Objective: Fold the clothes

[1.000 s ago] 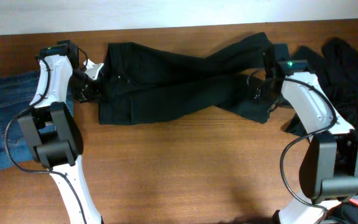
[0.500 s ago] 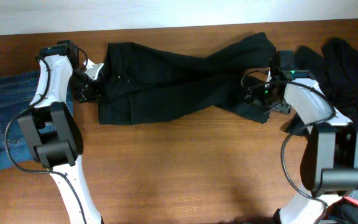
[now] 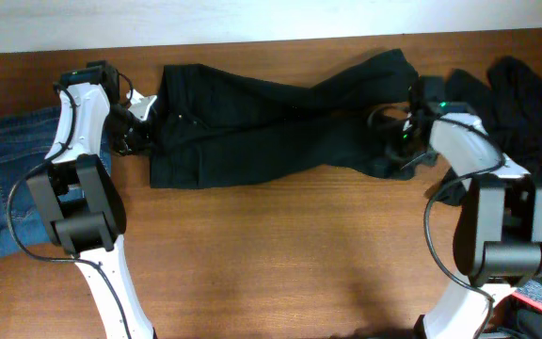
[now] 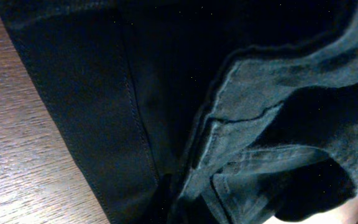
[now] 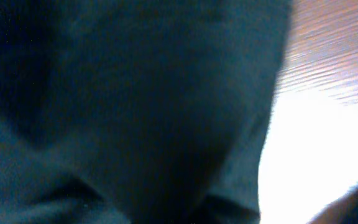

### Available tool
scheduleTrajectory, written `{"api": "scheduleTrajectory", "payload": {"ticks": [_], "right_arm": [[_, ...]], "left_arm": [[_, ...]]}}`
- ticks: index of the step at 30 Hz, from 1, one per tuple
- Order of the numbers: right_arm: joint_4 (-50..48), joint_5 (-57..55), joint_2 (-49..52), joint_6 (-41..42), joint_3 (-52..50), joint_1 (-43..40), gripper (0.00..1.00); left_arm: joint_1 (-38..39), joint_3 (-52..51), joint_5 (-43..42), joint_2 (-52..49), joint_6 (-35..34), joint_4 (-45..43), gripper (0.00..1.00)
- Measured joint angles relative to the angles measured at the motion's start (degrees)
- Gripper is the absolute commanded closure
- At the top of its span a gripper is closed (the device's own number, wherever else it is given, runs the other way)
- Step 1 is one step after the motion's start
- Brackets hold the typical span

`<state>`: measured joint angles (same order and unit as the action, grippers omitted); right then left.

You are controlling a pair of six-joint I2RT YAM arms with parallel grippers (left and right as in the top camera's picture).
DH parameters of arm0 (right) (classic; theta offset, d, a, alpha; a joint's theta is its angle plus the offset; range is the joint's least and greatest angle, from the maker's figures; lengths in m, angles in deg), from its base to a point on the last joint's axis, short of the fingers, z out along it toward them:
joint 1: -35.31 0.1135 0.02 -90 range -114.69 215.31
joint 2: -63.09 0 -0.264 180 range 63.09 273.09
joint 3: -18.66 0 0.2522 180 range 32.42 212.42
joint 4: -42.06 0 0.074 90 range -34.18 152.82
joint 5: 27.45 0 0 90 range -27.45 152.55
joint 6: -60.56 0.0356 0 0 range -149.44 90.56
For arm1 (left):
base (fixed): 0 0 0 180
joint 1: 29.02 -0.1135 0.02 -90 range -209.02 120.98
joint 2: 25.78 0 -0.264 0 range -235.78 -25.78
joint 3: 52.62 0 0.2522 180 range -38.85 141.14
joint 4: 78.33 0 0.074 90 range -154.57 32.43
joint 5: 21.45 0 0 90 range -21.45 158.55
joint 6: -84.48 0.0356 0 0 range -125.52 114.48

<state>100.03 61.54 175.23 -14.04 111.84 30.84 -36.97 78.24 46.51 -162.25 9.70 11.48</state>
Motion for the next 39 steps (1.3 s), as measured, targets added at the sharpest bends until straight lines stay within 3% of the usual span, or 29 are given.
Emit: {"api": "scheduleTrajectory", "payload": {"ticks": [5, 6, 7, 8, 11, 17, 23, 30, 39], "right_arm": [[3.1, -1.2, -3.0, -5.8, 8.5, -1.8, 0.88], [3.2, -1.4, -3.9, -6.9, 10.2, -1.8, 0.67], [3.2, -1.6, -4.7, -7.8, 11.4, -1.8, 0.39], [3.3, -2.5, -5.6, -8.7, 12.3, -1.8, 0.30], [5.7, -4.4, -6.9, -10.2, 13.0, -2.5, 0.22], [8.8, -5.9, -5.6, -11.3, 10.1, -3.3, 0.19], [8.7, -6.4, -4.8, -11.6, 9.5, -3.3, 0.01], [6.4, -5.6, -2.5, -11.8, 9.5, -4.3, 0.01], [-2.5, 0.1, 7.3, -12.0, 9.5, -5.7, 0.15]], "left_arm": [[0.4, 0.0, -0.9, 0.0, 0.0, 0.0, 0.99], [0.6, 0.0, -1.1, 0.0, 0.0, 0.0, 0.99], [0.7, 0.0, -1.1, 0.0, 0.0, 0.0, 0.99], [0.7, 0.0, -1.0, 0.0, 0.0, 0.0, 0.99], [0.4, 0.0, -0.4, 0.0, 0.0, 0.0, 0.99], [0.2, 0.0, 0.0, 0.0, 0.0, 0.0, 0.99], [0.2, 0.0, 0.0, 0.0, 0.0, 0.0, 0.99], [0.2, 0.0, 0.0, 0.0, 0.0, 0.0, 0.99], [0.2, 0.0, 0.0, 0.0, 0.0, -0.3, 0.90]]}}
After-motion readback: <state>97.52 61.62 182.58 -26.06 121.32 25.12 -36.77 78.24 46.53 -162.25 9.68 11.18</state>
